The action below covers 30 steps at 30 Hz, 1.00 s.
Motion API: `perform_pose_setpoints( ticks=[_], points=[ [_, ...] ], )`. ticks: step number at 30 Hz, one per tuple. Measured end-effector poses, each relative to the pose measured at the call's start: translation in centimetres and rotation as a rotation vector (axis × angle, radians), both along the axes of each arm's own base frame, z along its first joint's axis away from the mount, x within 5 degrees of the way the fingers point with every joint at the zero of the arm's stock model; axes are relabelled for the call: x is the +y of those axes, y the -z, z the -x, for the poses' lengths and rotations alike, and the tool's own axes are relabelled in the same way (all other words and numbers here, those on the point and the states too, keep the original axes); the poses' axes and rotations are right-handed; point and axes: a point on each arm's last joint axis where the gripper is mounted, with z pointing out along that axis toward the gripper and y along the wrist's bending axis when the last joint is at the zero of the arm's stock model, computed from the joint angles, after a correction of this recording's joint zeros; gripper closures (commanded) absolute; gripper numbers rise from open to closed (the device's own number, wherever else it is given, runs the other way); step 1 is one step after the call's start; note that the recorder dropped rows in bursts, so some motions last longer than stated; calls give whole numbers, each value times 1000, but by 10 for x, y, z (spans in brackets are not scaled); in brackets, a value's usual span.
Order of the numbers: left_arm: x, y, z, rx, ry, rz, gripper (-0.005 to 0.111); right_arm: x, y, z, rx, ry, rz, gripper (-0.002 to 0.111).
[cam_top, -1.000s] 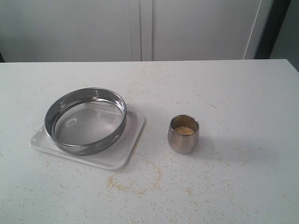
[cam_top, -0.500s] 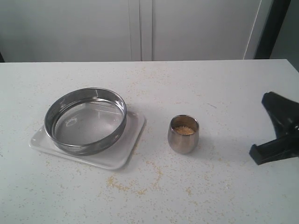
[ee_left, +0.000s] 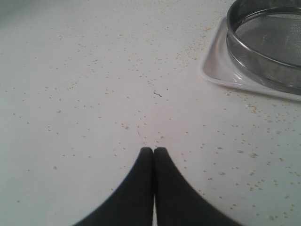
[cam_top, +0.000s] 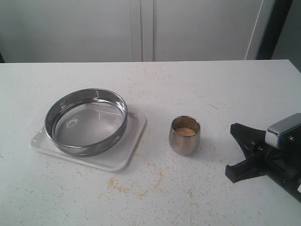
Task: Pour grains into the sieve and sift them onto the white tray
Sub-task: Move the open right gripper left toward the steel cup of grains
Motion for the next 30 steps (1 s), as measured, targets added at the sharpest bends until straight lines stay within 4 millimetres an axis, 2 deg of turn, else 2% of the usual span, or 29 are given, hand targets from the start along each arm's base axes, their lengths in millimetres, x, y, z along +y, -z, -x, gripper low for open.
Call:
perform_pose_setpoints(
  ticks=[5, 18, 21, 23, 25, 27, 28, 30],
  points=[
    [0, 0, 0, 0, 0, 0, 107, 3, 10, 0, 45, -34, 13, 108],
    [0, 0, 0, 0, 0, 0, 107, 5, 21, 0, 102, -64, 28, 106],
    [0, 0, 0, 0, 0, 0, 107, 5, 22, 0, 106, -64, 28, 91],
    [0, 0, 0, 0, 0, 0, 107, 5, 22, 0, 106, -64, 28, 75],
    [0, 0, 0, 0, 0, 0, 107, 5, 22, 0, 106, -64, 28, 51],
    [0, 0, 0, 0, 0, 0, 107, 5, 22, 1, 106, -67, 29, 33],
    [0, 0, 0, 0, 0, 0, 107, 5, 22, 1, 106, -68, 29, 27],
    [0, 0, 0, 0, 0, 0, 107, 6, 22, 1, 108, -70, 25, 24]
  ],
)
